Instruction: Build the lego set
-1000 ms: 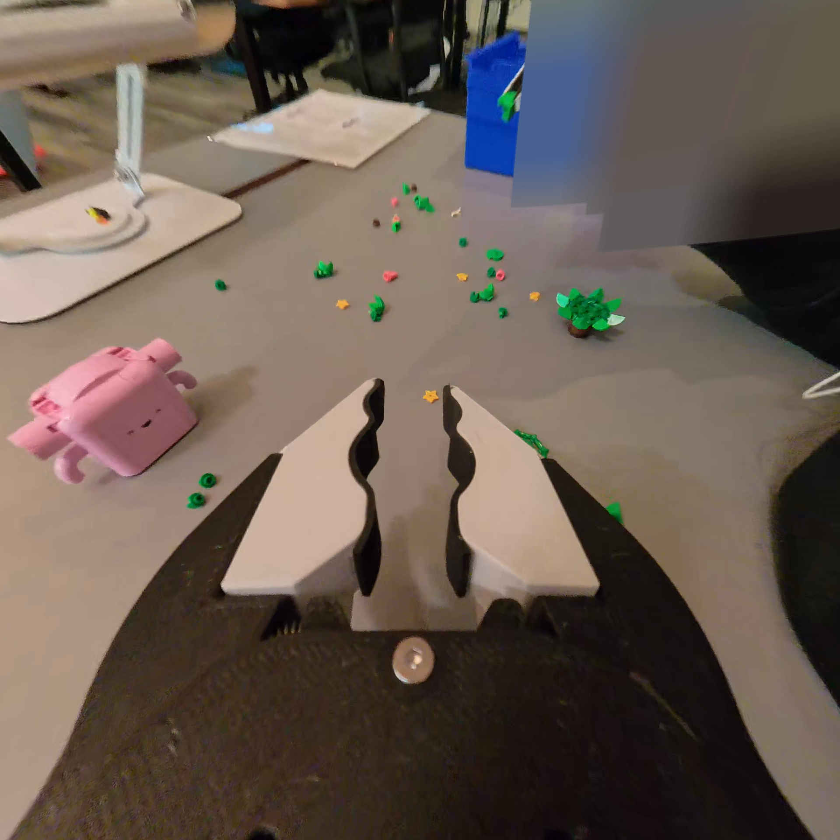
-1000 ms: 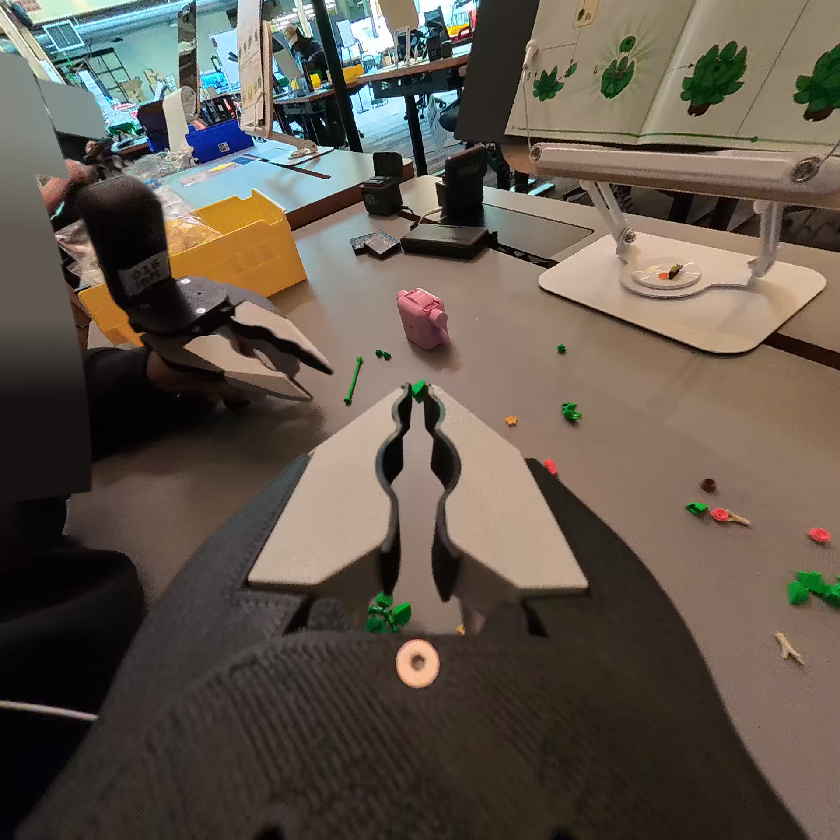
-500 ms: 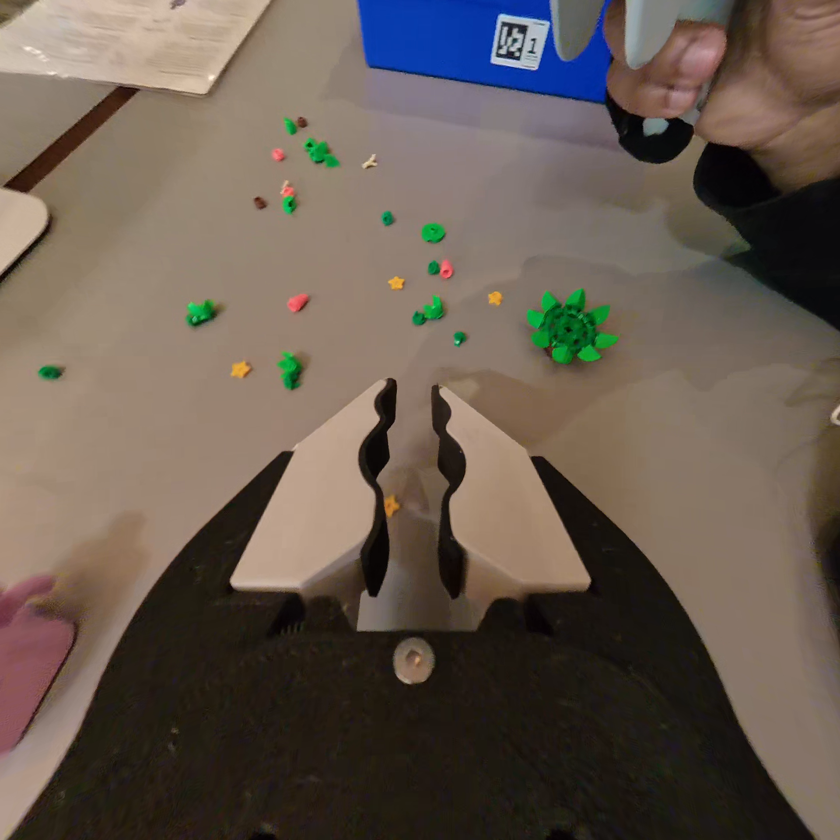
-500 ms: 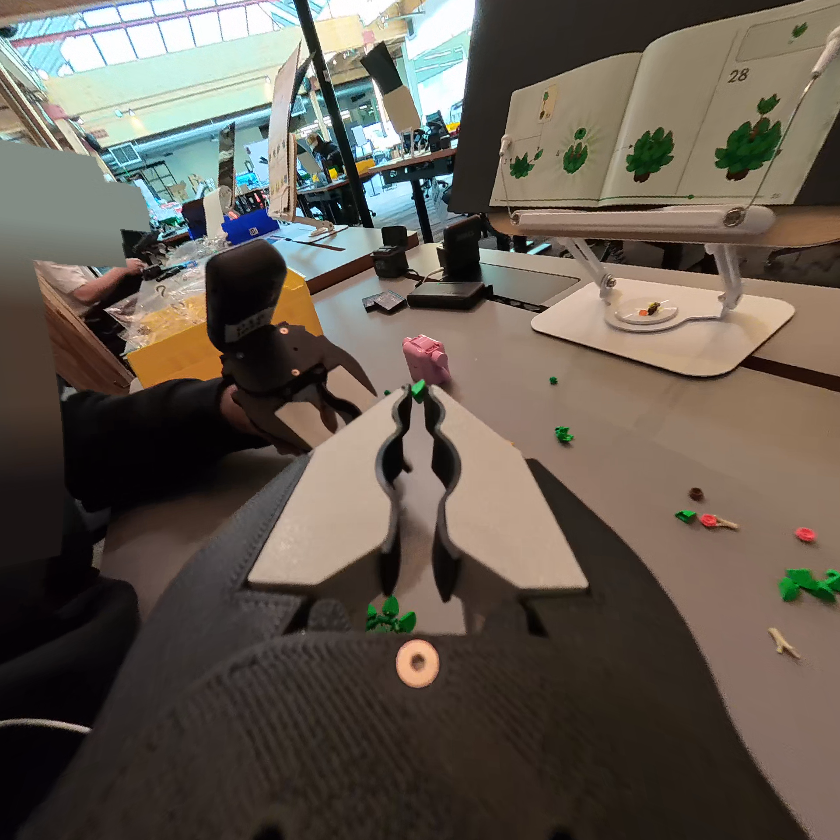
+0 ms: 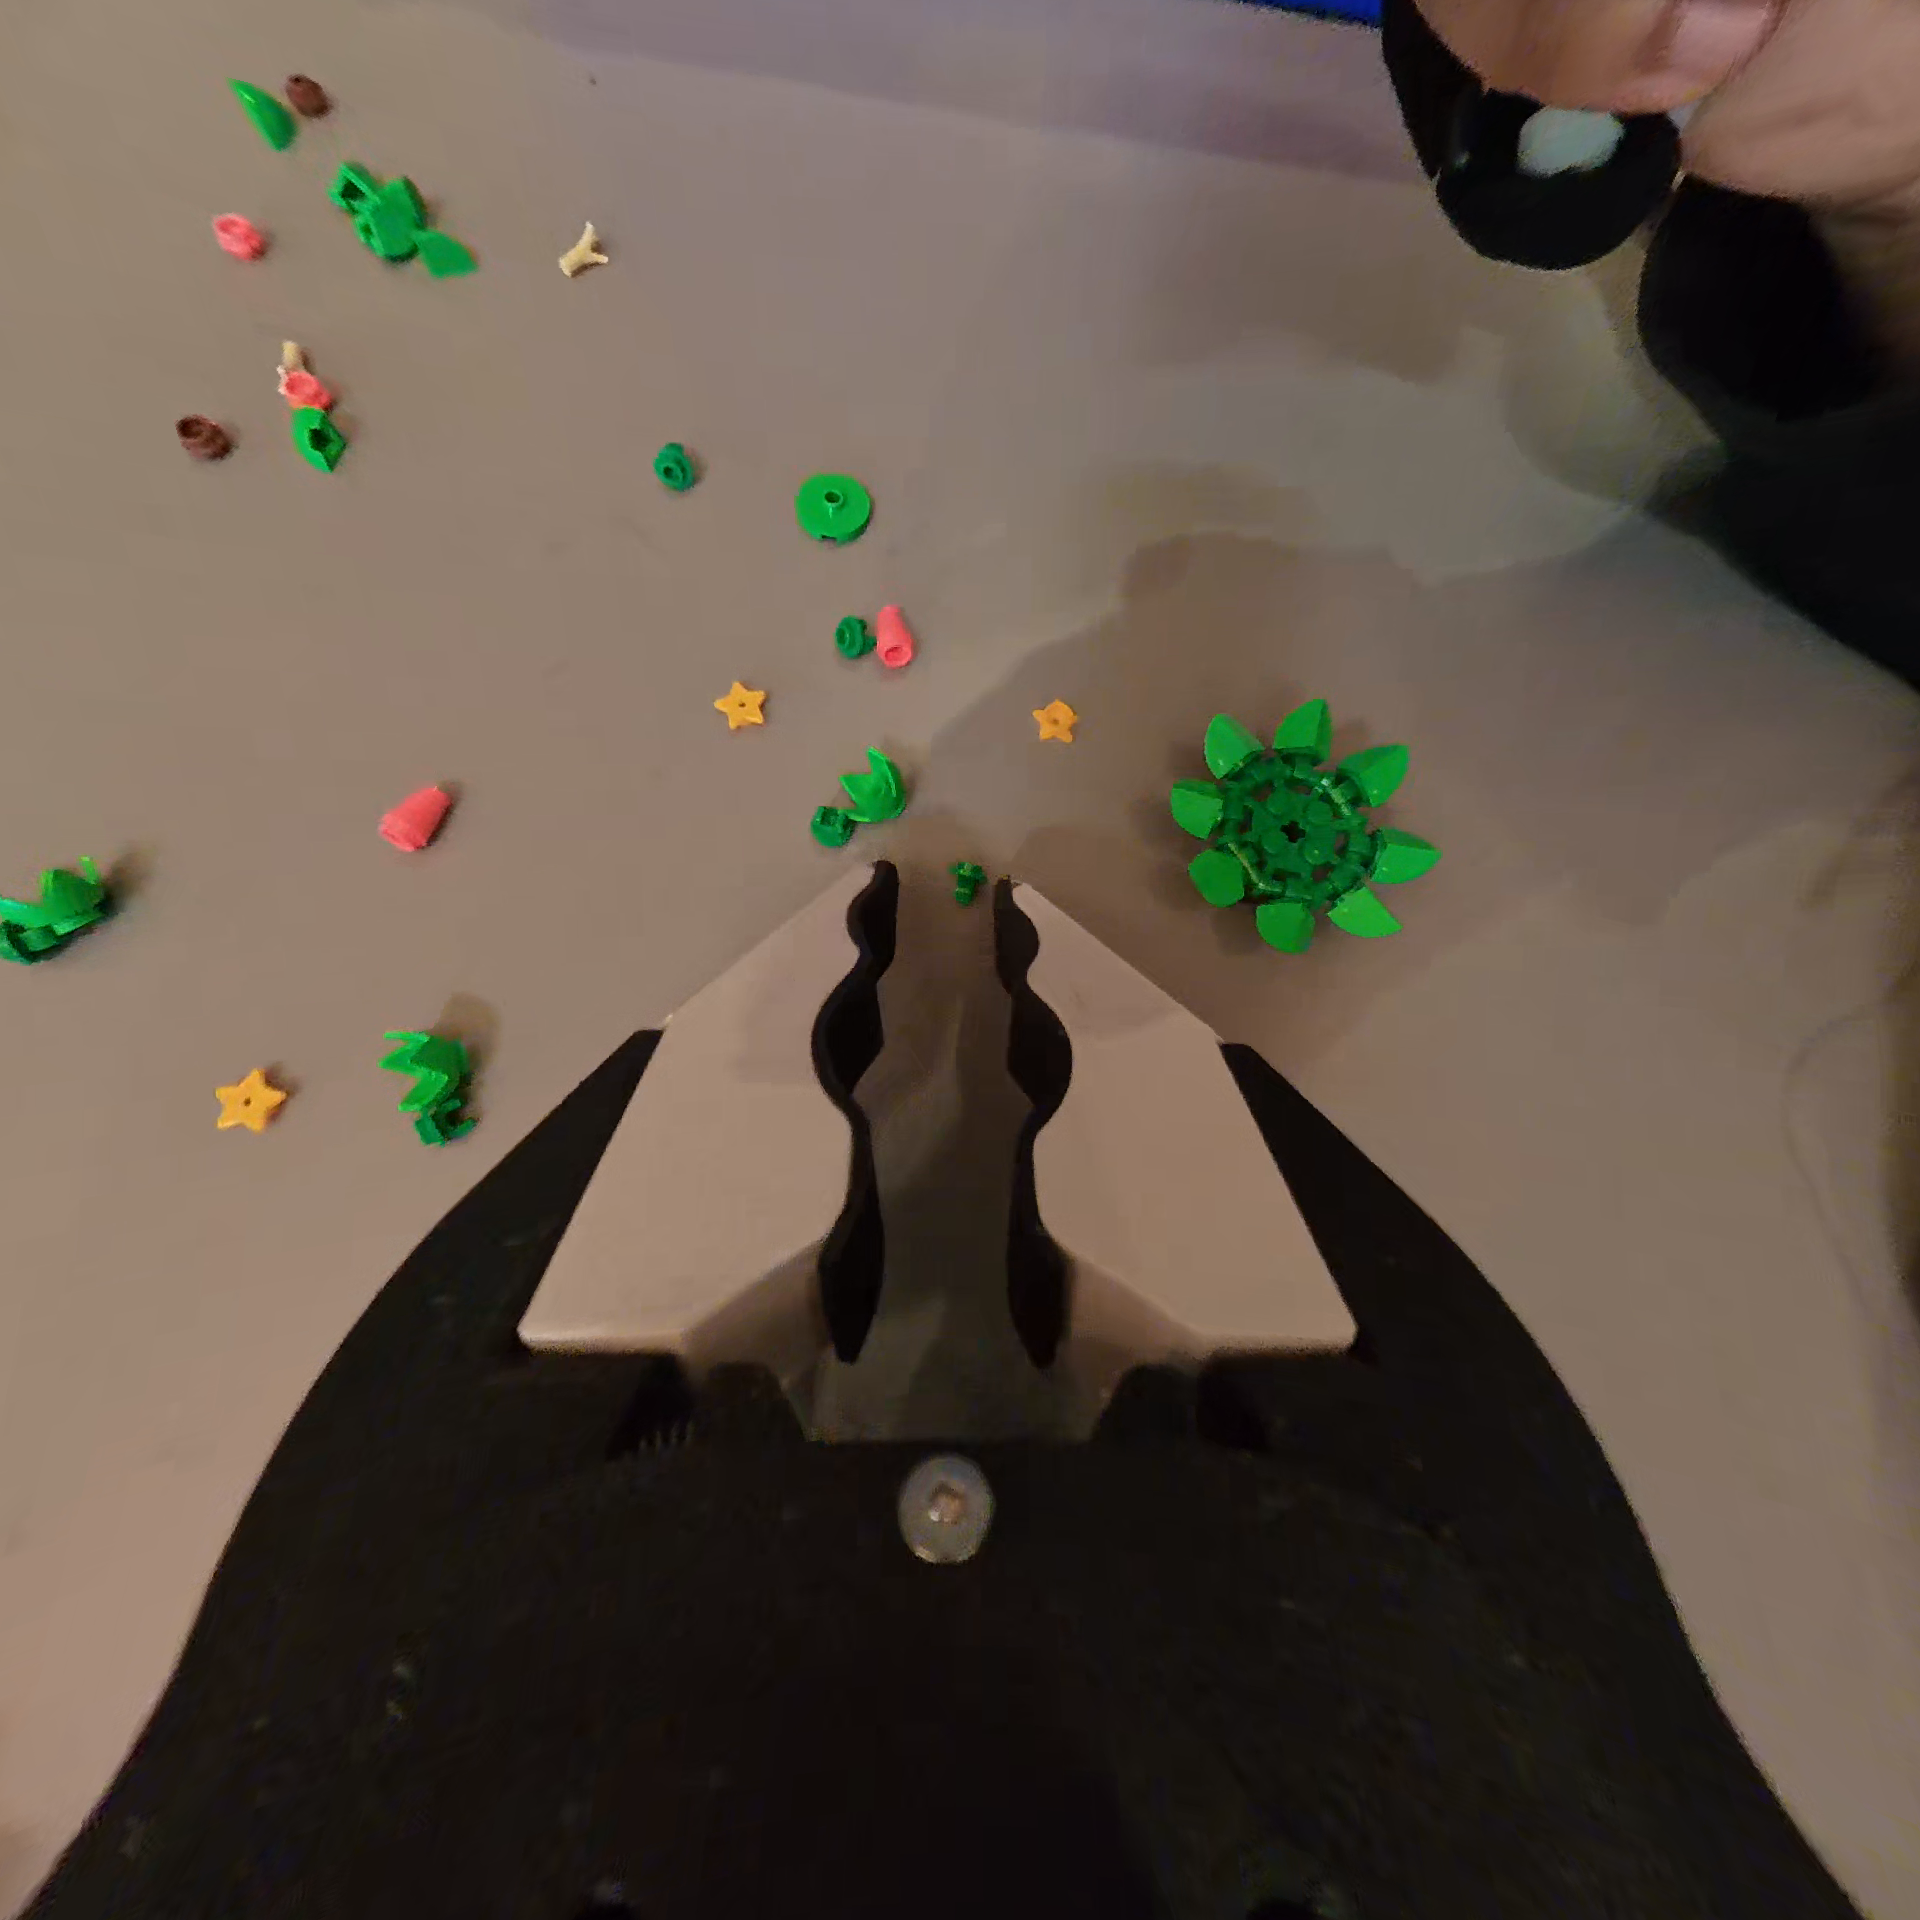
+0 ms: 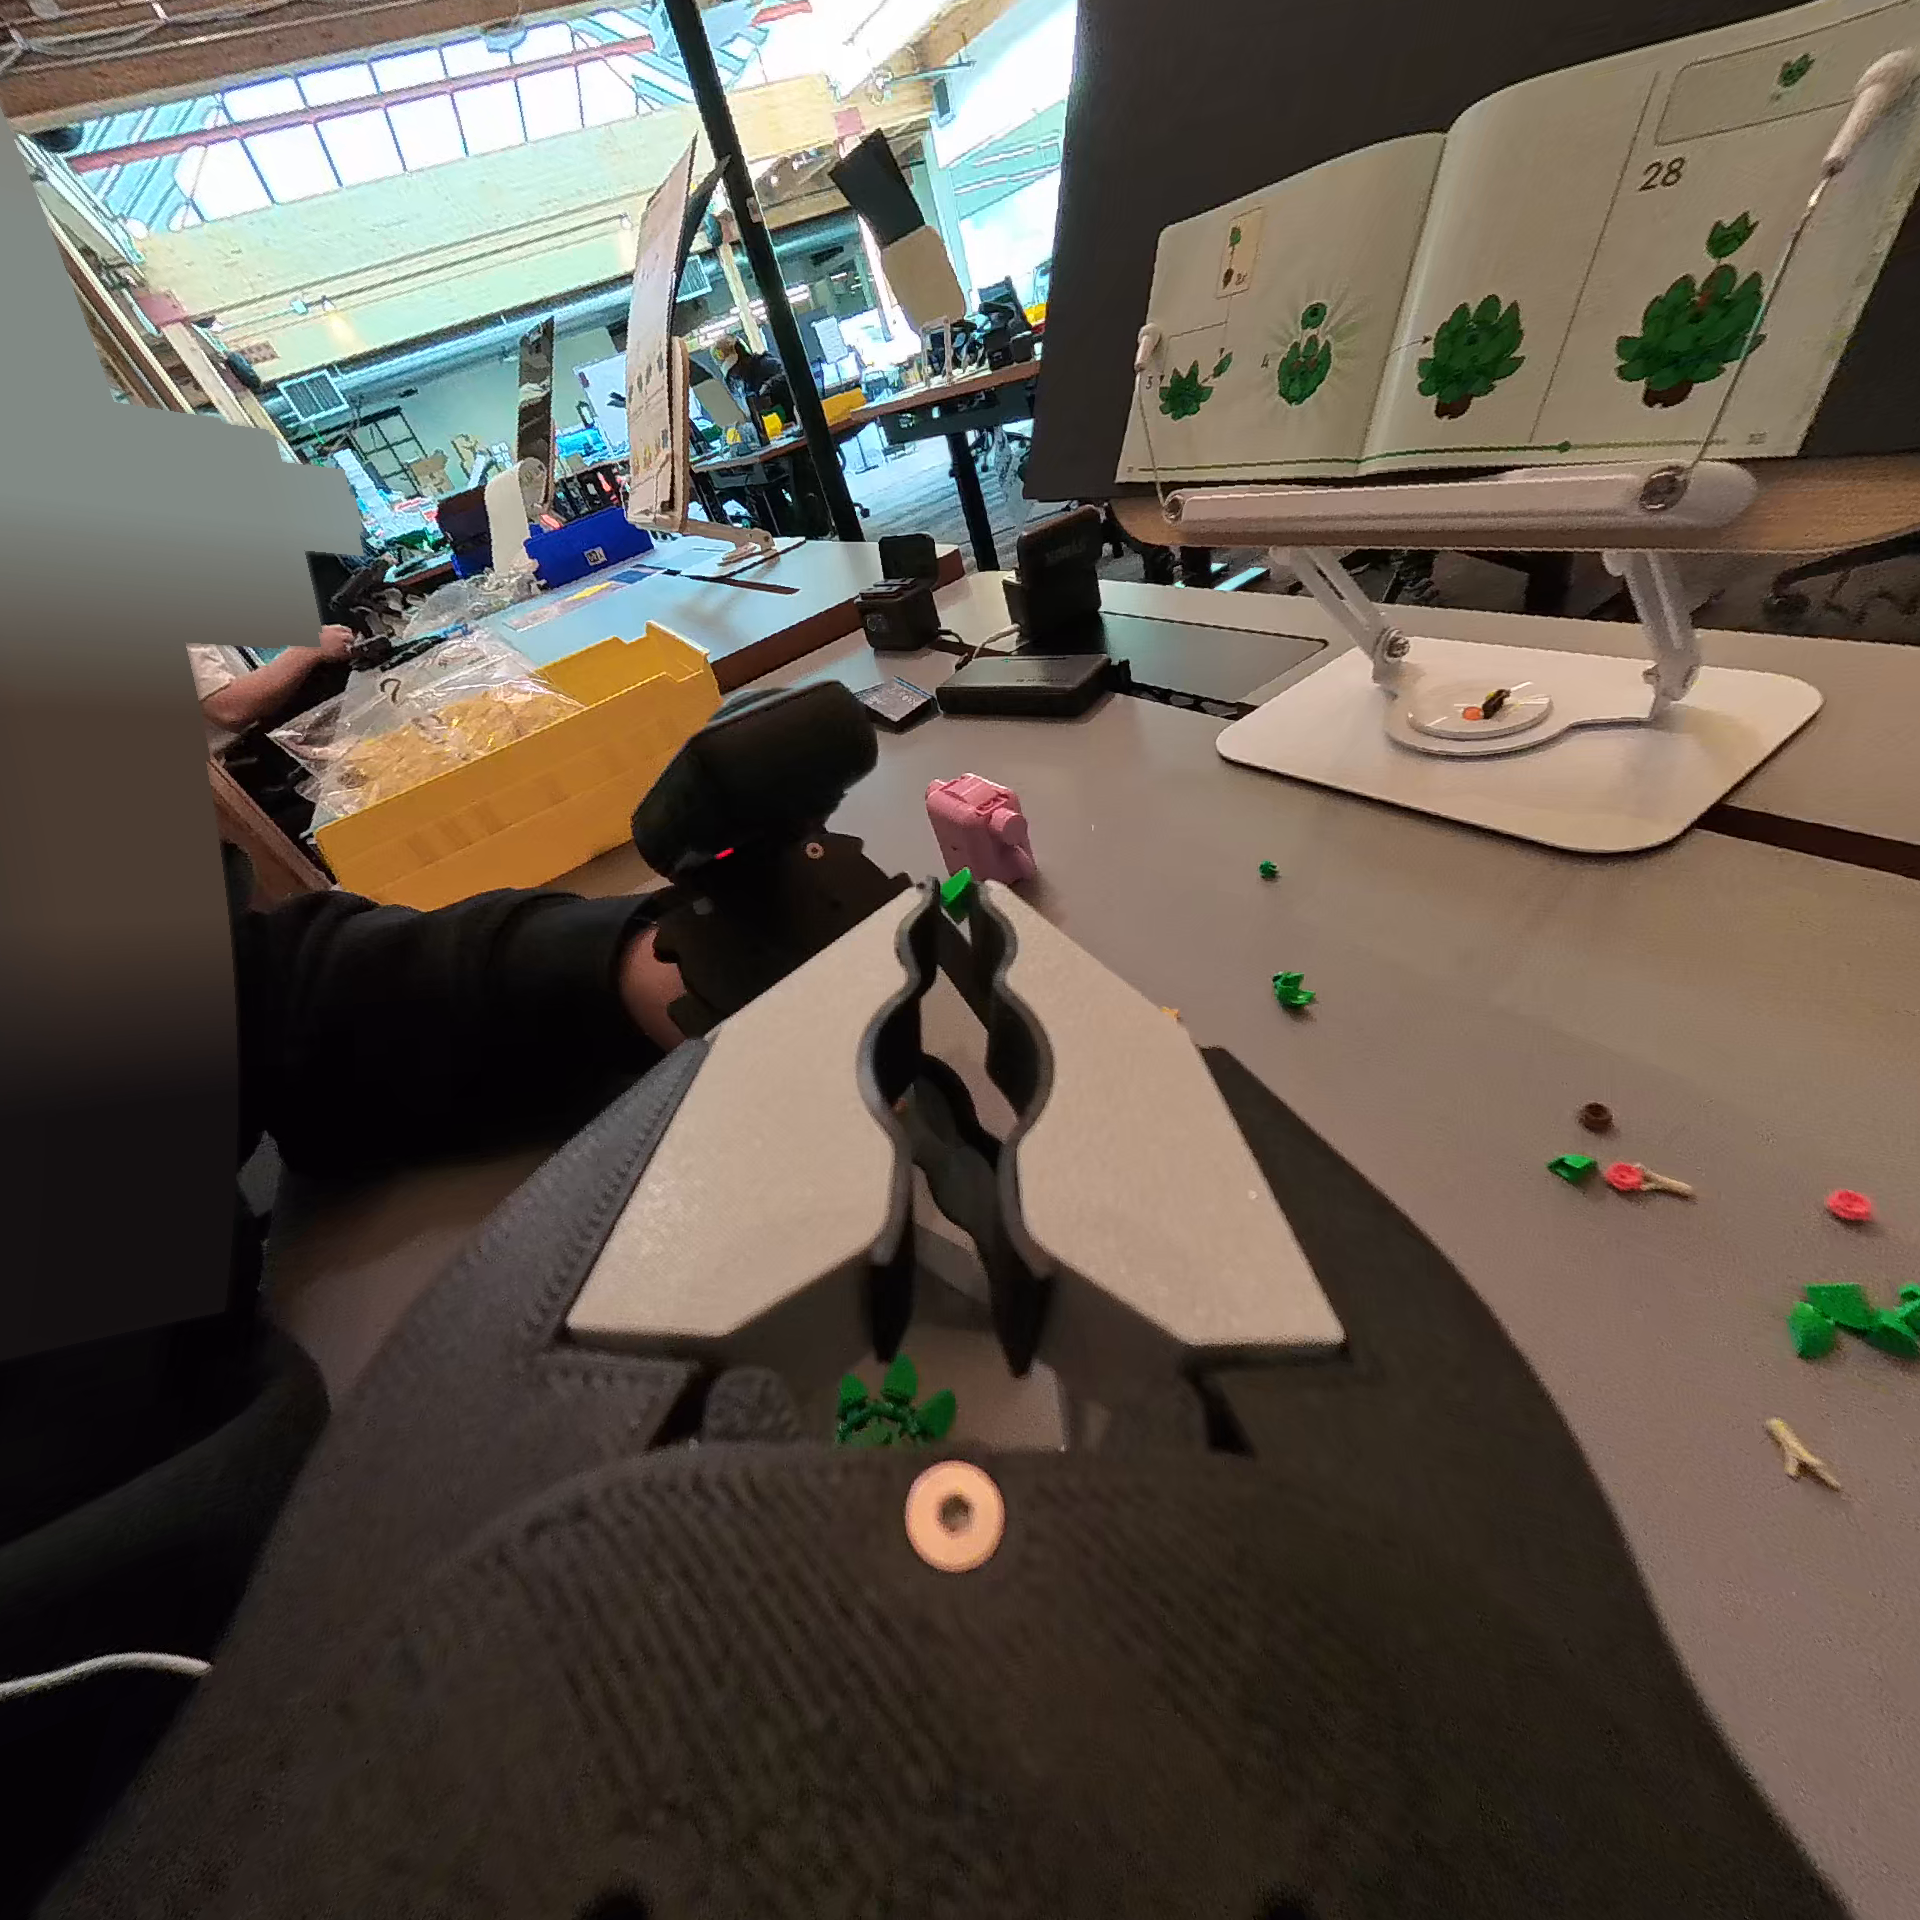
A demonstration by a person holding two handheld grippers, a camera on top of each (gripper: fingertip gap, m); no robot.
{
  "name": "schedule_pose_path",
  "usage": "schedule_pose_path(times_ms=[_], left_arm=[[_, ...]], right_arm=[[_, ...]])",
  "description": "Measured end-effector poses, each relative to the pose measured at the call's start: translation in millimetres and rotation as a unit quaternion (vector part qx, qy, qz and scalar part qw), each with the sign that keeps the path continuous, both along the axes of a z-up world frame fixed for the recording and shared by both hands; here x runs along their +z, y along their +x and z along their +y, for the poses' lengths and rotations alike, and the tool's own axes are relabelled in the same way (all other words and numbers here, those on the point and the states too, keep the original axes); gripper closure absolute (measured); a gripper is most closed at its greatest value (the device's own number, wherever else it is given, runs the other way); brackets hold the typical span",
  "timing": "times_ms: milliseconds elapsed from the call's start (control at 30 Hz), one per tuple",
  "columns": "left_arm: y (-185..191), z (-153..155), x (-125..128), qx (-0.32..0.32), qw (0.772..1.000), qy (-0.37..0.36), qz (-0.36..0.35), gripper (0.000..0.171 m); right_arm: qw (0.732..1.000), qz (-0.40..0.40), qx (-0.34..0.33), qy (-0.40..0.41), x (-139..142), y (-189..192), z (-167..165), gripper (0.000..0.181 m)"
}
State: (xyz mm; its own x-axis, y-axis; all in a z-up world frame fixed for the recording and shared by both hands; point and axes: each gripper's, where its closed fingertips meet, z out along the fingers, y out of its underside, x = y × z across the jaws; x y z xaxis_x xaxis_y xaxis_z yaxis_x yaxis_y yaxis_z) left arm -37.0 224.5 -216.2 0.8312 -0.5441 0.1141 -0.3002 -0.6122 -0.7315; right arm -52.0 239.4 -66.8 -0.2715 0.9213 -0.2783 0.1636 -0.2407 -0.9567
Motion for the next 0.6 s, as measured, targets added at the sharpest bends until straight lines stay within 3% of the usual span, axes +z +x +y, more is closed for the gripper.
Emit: schedule_pose_path(times_ms=[600], left_arm=[[1.0, -2.4, -2.6, -0.019, 1.000, -0.002, 0.019, 0.166]], right_arm=[[1.000, -0.003, 0.003, -0.013, -2.5, 0.5, 2.0, 0.178]])
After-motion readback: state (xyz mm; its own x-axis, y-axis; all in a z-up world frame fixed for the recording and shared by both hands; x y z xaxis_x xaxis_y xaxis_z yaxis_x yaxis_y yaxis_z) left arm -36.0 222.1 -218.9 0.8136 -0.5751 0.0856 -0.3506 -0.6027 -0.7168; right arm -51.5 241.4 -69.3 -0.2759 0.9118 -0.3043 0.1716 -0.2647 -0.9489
